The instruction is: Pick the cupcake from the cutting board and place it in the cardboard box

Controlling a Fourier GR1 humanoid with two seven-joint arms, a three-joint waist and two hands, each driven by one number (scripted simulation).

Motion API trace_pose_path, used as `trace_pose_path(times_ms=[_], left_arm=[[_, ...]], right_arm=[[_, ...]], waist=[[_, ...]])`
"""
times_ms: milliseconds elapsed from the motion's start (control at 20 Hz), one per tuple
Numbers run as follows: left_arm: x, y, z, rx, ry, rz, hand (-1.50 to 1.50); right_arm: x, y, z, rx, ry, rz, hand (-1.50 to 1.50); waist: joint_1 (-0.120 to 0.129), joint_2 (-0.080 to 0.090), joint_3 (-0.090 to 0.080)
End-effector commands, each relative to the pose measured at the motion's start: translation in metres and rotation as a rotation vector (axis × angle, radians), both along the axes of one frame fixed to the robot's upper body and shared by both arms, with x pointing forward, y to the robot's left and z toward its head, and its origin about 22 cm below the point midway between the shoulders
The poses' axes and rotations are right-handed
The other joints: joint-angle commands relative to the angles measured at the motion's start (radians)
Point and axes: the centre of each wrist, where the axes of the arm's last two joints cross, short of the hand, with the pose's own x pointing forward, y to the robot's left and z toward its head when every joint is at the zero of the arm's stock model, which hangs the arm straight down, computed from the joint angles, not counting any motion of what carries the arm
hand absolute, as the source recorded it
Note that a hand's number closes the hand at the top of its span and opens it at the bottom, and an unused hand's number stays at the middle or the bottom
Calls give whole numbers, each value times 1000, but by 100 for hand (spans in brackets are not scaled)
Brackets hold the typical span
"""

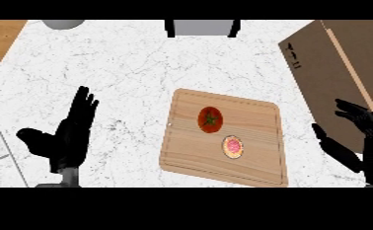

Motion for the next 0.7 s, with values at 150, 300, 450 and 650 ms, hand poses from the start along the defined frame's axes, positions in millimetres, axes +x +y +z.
trace_pose_path(times_ms=[150, 300, 450, 650], left_arm=[[20, 5, 34, 56, -86, -68, 0], [31, -2, 32, 77, -92, -77, 0], [35, 3, 25, 70, -89, -89, 0], [37, -5, 12, 69, -85, -98, 0]], right_arm=[[-39, -28, 1, -213, 154, 90, -150], [-39, -30, 24, -332, 312, 195, -150], [-48, -26, 30, -355, 484, 315, -150], [-38, -12, 61, -332, 561, 357, -150]], waist=[[16, 8, 43], [28, 7, 38], [46, 8, 37], [57, 5, 37]])
